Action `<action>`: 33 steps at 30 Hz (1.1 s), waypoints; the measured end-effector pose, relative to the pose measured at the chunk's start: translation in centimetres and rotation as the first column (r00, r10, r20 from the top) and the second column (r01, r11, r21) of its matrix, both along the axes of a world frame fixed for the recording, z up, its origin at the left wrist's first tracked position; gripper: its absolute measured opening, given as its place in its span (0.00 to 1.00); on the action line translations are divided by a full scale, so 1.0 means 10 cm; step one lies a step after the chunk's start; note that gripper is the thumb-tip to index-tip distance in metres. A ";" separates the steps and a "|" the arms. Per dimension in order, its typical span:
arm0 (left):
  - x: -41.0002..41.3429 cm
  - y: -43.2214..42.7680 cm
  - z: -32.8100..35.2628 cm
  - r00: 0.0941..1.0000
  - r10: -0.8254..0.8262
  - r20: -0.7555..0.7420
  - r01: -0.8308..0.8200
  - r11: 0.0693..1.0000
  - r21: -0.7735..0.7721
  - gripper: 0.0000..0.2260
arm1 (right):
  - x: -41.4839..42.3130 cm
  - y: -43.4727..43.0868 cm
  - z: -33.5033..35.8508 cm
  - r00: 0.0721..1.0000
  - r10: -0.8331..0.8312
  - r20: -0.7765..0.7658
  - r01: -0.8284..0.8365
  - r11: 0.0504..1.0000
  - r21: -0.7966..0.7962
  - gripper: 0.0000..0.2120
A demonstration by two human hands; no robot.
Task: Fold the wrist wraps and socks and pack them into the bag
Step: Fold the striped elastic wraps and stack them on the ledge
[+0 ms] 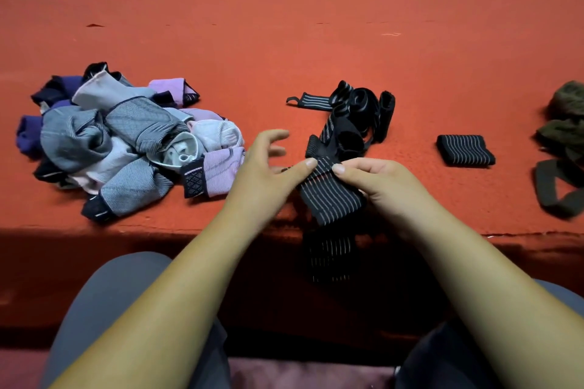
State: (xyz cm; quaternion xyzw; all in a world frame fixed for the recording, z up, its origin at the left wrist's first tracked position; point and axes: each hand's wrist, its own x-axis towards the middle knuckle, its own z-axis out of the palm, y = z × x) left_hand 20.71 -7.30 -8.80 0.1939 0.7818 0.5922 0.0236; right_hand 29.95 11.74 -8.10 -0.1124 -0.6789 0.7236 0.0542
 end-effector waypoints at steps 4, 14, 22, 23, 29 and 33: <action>0.03 -0.04 0.05 0.952 -0.192 -0.238 0.159 0.976 -0.152 0.13 | 0.02 0.01 0.01 1.000 -0.002 -0.008 0.003 0.998 0.061 0.11; -0.30 -0.01 -0.07 0.965 0.215 -0.153 -0.234 0.965 -0.117 0.07 | 0.05 0.09 0.07 0.996 0.072 0.044 -0.078 0.984 0.158 0.09; -0.31 0.21 0.02 0.990 -0.141 0.029 0.135 0.979 0.154 0.06 | 0.05 0.11 0.03 0.993 0.103 0.060 -0.110 0.988 0.109 0.13; -0.29 0.27 0.02 0.987 -0.158 0.038 0.150 0.975 0.164 0.06 | 0.03 0.10 0.02 0.996 0.080 0.027 -0.082 0.991 0.110 0.10; -0.22 0.37 0.04 0.914 -0.284 0.289 0.173 0.918 0.355 0.11 | -0.06 0.23 -0.07 0.995 -0.084 -0.054 0.091 0.985 0.146 0.12; -0.22 0.38 0.00 0.913 -0.266 0.308 0.172 0.938 0.301 0.15 | -0.09 0.28 -0.09 0.995 -0.084 -0.046 0.089 0.988 0.125 0.07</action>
